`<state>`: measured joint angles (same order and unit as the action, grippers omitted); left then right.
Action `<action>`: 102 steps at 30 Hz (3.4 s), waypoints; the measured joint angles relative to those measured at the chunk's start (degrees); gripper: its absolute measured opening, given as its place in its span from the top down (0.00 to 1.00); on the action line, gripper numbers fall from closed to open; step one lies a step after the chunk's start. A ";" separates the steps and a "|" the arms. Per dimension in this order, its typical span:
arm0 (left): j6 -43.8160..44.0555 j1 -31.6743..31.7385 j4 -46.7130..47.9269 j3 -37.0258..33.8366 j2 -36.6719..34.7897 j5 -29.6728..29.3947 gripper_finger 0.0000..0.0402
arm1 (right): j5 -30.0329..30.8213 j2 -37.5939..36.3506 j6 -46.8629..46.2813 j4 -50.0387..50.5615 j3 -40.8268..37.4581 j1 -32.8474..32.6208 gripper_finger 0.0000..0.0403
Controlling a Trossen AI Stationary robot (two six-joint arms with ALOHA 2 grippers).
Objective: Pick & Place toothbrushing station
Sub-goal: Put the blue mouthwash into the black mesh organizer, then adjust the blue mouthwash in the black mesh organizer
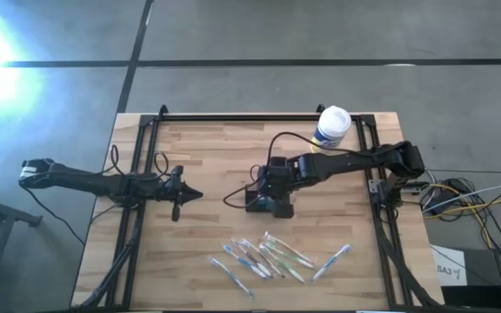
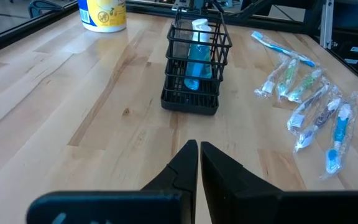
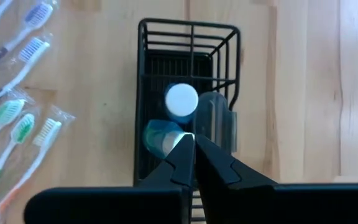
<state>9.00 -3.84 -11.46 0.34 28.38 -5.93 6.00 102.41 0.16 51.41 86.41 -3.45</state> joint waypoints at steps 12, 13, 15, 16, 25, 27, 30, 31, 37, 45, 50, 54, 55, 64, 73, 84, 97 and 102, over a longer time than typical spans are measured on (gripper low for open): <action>0.01 0.00 0.00 0.00 -0.02 0.02 0.94 | 0.07 1.68 -0.28 -1.46 -2.08 -0.06 0.98; 0.01 0.00 0.00 0.00 -0.02 0.02 0.94 | 0.09 1.68 -0.27 -1.45 -2.29 -0.05 0.98; 0.01 0.00 0.00 0.00 -0.02 0.02 0.94 | 0.16 1.68 -0.28 -1.44 -2.52 -0.04 0.98; 0.01 0.00 0.00 0.00 -0.02 0.02 0.94 | 0.17 1.68 -0.30 -1.41 -2.55 -0.04 0.98; 0.01 0.00 0.00 0.00 -0.02 0.03 0.94 | -0.46 1.68 -0.45 -1.50 -2.56 -0.06 0.98; 0.01 0.00 0.00 0.00 -0.02 0.03 0.94 | -0.29 1.68 -0.26 -1.56 -2.56 -0.13 0.98; 0.01 0.00 0.00 0.00 -0.02 0.02 0.94 | 2.30 1.68 -0.21 -2.48 -2.56 -0.17 0.98; 0.01 0.00 0.00 0.00 -0.02 0.03 0.94 | 2.96 1.68 -0.19 -2.57 -2.56 -0.16 0.98; 0.01 0.00 0.00 0.00 -0.02 0.04 0.94 | 3.17 2.03 -0.19 -2.49 -2.56 -0.12 0.98; 0.01 0.00 0.00 0.00 -0.02 0.04 0.94 | 1.89 2.11 -0.19 -2.36 -3.08 -0.15 0.98; 0.01 0.00 0.00 0.00 -0.02 0.04 0.94 | 0.09 2.05 -0.36 -2.44 -3.08 -0.51 0.98; -0.01 0.00 0.00 0.00 -0.02 0.04 0.94 | -0.28 2.01 -0.40 -2.36 -3.07 -1.12 0.98; 0.01 0.00 0.00 0.00 -0.01 0.04 0.94 | -0.28 2.01 -0.43 -2.34 -3.06 -1.27 0.98; 0.01 0.00 0.00 0.00 -0.02 0.04 0.94 | -0.61 1.90 -1.70 -1.85 -3.06 -1.94 0.98; -0.01 0.00 0.00 0.00 -0.02 -0.02 0.94 | -3.02 1.83 -1.72 -1.00 -2.97 -2.46 0.98; -0.01 0.00 0.00 0.00 -0.02 -0.13 0.94 | -1.93 1.79 -1.48 -0.98 -2.97 -2.40 0.98; -0.01 0.00 0.00 0.00 -0.02 -0.15 0.94 | 1.55 1.90 -0.19 -0.62 1.04 -2.40 0.98; -0.01 0.00 0.00 0.00 0.00 -0.15 0.94 | 1.53 1.90 0.05 -0.86 1.66 -2.44 0.98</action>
<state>8.99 -3.84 -11.46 0.34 28.38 -6.09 7.53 104.31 0.21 50.55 88.07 -5.89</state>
